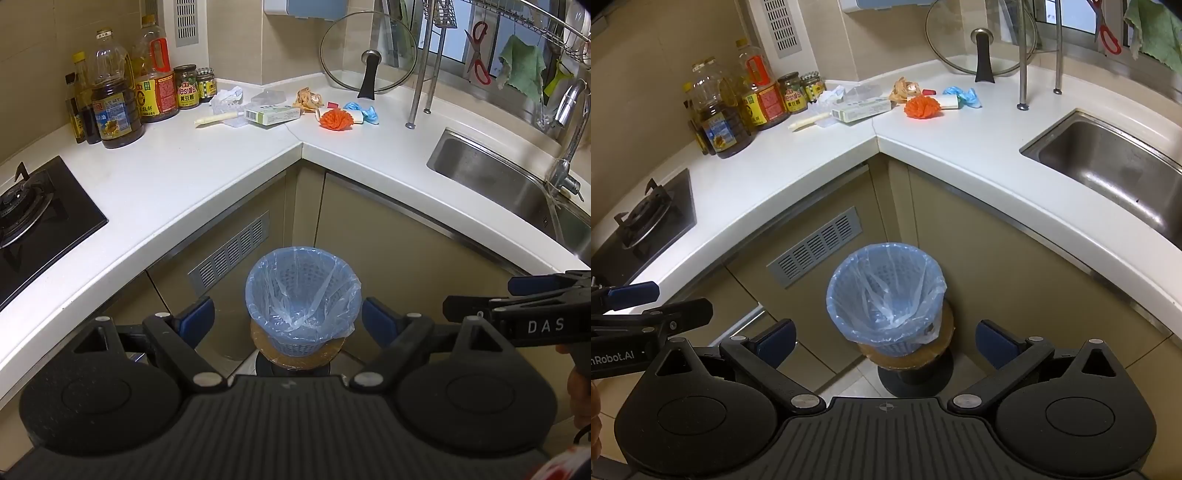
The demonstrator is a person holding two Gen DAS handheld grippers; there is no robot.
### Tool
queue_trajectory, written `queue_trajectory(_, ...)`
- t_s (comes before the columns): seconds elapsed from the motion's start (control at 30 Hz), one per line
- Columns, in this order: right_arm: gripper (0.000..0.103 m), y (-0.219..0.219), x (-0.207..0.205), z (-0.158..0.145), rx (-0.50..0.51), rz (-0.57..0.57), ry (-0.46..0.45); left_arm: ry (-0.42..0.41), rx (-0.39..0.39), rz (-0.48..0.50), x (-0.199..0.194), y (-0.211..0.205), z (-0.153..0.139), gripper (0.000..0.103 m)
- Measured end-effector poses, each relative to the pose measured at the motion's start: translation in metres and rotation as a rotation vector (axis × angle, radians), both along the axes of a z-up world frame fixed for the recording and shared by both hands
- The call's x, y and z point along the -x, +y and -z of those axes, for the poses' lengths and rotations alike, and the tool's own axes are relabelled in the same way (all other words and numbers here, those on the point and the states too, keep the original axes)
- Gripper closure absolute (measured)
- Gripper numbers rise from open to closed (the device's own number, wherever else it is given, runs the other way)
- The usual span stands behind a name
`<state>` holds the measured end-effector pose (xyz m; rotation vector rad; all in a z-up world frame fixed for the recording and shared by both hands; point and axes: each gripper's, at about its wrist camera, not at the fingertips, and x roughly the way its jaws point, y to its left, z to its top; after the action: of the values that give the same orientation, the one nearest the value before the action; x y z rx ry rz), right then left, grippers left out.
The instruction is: Collect trash
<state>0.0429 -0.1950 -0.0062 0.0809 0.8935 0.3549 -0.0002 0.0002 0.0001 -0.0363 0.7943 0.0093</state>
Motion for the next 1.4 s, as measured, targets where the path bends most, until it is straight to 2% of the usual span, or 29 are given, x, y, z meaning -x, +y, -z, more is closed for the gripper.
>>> queue_trajectory(1.4,0.0,-0.0019,0.0009,0.0021,0.0,0.0,0.001,0.002,0.0,-0.001,-0.0002,0.0002,0.0001,0.017)
